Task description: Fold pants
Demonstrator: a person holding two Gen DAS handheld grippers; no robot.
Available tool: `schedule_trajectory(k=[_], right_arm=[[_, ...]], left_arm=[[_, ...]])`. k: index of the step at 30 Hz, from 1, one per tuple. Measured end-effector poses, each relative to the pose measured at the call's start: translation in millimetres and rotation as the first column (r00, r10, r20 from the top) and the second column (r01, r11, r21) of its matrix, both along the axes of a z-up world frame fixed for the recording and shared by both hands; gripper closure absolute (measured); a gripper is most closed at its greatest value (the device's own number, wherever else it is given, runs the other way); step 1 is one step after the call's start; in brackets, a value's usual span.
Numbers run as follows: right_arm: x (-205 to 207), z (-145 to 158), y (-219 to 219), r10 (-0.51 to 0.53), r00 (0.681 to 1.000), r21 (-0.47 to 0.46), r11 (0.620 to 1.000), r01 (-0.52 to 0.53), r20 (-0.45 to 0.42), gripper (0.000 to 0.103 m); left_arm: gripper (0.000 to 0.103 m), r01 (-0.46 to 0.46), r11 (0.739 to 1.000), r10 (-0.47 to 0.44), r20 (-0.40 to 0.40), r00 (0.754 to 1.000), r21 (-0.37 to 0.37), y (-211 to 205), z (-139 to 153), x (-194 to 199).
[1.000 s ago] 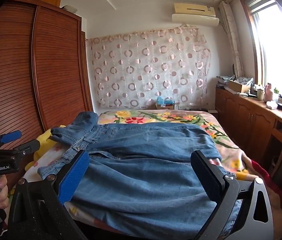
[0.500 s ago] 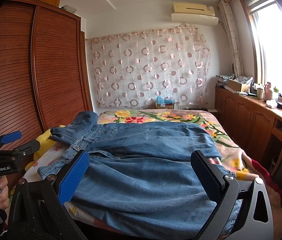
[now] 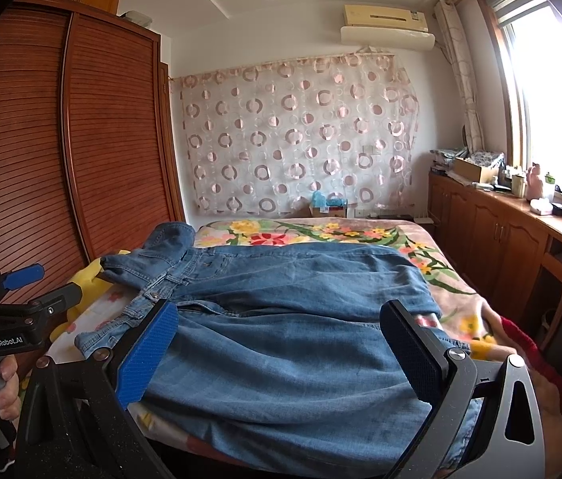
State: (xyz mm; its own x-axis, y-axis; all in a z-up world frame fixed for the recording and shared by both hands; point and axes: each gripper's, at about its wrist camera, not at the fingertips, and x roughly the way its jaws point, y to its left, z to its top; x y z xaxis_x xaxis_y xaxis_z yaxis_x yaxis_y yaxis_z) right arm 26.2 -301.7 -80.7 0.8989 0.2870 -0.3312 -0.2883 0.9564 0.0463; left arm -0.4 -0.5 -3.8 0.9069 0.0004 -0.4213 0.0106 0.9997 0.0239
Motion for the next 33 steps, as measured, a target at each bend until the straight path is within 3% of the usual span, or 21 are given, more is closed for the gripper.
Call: schedule_trajectory(k=[33], right_arm=[[-1.0, -0.6, 0.4, -0.001, 1.000, 0.000, 1.000, 0.001, 0.002, 0.002]], left_arm=[[0.000, 0.000, 1.000, 0.000, 0.015, 1.000, 0.000, -1.5, 1.1, -1.0]])
